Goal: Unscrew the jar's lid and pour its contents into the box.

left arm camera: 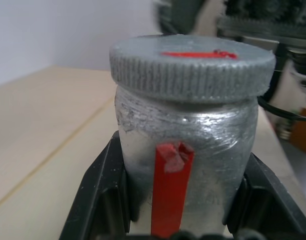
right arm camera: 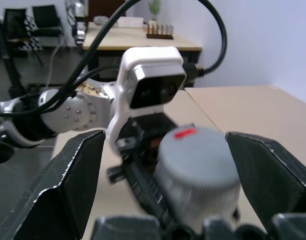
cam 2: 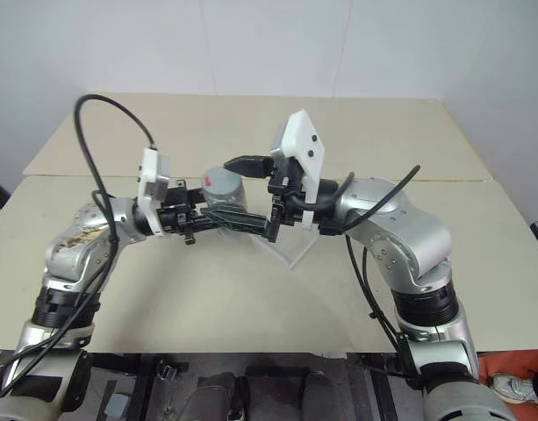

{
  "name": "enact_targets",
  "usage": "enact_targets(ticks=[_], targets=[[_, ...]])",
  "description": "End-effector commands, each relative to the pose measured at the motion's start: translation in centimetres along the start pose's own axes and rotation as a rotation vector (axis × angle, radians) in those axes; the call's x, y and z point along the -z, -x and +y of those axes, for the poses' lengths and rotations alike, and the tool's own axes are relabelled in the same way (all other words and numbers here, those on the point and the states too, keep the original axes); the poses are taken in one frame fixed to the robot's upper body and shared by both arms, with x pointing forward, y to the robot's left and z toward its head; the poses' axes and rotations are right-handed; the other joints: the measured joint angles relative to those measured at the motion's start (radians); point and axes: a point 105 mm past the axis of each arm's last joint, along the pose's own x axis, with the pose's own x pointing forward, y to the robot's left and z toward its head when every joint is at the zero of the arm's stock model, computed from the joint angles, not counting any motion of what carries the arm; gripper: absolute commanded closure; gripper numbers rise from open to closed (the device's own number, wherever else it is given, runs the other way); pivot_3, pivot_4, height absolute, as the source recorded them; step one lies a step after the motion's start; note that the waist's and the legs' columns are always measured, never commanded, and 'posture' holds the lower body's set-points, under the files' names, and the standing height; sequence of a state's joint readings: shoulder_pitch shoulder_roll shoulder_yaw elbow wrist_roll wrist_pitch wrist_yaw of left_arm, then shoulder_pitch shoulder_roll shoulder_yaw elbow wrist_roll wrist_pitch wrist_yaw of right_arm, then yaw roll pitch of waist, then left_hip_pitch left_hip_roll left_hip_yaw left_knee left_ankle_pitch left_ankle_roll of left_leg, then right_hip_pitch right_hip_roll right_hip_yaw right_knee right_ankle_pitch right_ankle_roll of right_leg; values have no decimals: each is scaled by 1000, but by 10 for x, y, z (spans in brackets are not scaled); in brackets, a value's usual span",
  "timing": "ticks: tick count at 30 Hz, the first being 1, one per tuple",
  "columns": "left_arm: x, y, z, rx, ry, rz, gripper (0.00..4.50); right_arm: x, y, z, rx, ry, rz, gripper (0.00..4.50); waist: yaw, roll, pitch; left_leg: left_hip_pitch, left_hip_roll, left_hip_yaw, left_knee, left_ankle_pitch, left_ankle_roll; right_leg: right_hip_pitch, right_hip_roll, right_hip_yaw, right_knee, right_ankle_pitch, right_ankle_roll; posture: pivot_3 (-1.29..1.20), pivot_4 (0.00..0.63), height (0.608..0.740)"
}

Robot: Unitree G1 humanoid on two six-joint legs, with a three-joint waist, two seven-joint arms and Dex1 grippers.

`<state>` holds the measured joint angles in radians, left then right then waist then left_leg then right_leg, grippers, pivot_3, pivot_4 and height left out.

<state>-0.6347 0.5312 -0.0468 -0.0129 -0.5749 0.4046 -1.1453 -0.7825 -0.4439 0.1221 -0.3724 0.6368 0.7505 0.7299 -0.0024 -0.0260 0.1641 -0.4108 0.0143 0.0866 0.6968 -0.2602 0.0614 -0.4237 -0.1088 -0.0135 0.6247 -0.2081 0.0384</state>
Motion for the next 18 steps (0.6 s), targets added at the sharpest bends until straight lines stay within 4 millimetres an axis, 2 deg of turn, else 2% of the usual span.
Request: enact_targets(ticks=[1, 13, 18], targets=[[-18, -7, 3, 36, -78, -46, 2587, -10, -5, -6, 32, 30, -20, 0, 0, 0, 0, 0, 0, 0, 0, 0, 0, 0, 0, 0, 0, 0, 0, 0, 150, 740], [-15, -7, 4, 54, -90, -32, 2587, -15, -1, -15, 67, 49, -27, 0, -9, 0, 0, 0, 1, 0, 0, 0, 0, 0, 0, 0, 0, 0, 0, 0, 150, 740], [-14, -6, 3, 51, -95, -33, 2587, -10, -3, -14, 54, 44, -10, 0, -10, 0, 0, 0, 1, 0, 0, 0, 0, 0, 0, 0, 0, 0, 0, 0, 150, 740]])
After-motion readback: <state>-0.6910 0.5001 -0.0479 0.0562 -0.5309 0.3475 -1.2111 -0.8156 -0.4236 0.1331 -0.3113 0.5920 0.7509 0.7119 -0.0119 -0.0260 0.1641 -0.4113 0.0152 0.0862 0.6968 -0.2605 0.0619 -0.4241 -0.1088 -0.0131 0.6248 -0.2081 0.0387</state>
